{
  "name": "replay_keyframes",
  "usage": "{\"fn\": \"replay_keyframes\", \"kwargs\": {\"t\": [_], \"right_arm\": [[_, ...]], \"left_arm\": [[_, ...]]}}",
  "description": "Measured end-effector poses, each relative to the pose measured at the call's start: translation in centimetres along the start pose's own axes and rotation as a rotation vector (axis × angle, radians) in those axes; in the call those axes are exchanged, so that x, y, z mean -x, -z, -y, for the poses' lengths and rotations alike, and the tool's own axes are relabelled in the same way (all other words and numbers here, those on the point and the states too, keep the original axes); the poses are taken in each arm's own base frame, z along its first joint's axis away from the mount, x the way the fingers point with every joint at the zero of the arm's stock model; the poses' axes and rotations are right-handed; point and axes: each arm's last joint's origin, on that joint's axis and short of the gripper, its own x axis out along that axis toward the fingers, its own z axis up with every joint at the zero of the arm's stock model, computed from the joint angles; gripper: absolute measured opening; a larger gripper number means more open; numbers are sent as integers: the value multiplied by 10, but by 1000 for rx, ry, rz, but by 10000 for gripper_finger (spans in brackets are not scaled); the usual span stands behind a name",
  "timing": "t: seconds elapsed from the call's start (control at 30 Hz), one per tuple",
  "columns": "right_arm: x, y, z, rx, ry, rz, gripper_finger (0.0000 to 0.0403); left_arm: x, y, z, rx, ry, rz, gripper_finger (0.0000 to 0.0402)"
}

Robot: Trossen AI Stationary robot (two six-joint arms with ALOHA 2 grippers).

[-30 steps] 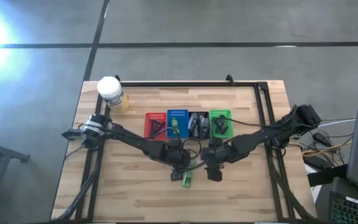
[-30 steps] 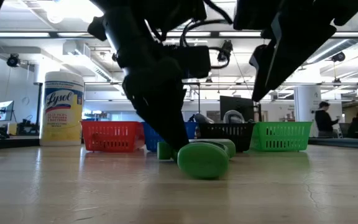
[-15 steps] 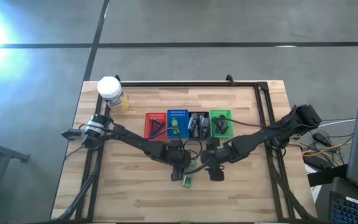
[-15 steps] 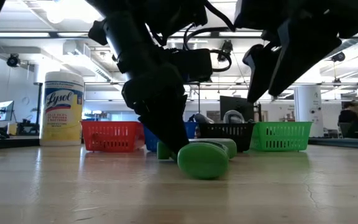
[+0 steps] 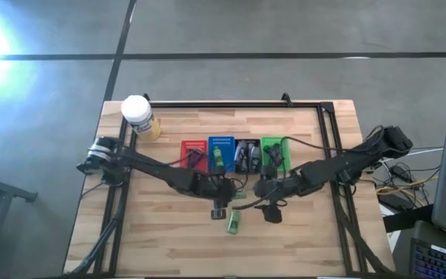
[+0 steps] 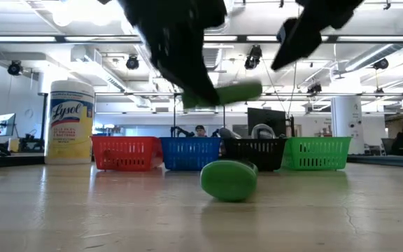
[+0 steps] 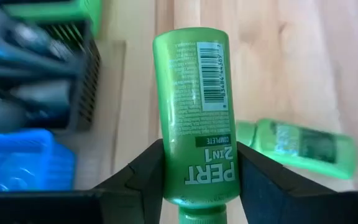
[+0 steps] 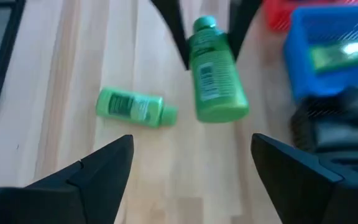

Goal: Pick & Place Travel size toiletries
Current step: Put the green shampoo into the blue bin

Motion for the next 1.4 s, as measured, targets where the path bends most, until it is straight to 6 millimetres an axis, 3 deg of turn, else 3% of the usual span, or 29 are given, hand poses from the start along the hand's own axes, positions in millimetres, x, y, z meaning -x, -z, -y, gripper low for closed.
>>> {"fn": "replay_keyframes", "kwargs": {"t": [0.2, 0.47, 0.63, 0.9, 1.4], "right_arm": [[19, -17, 0, 62, 36, 128, 346], [15, -29, 13, 45, 81, 180, 358], [13, -34, 25, 16, 94, 191, 359], [12, -35, 26, 9, 41, 191, 353], [12, -37, 28, 48, 65, 206, 262]], "left_arm": [[36, -15, -6, -21, -2, 114, 165], [58, -24, -11, -69, -45, 198, 166], [60, -24, -11, -89, -53, 204, 165], [60, -24, -12, -133, -61, 201, 165], [59, -26, -18, -136, -33, 206, 165]]}}
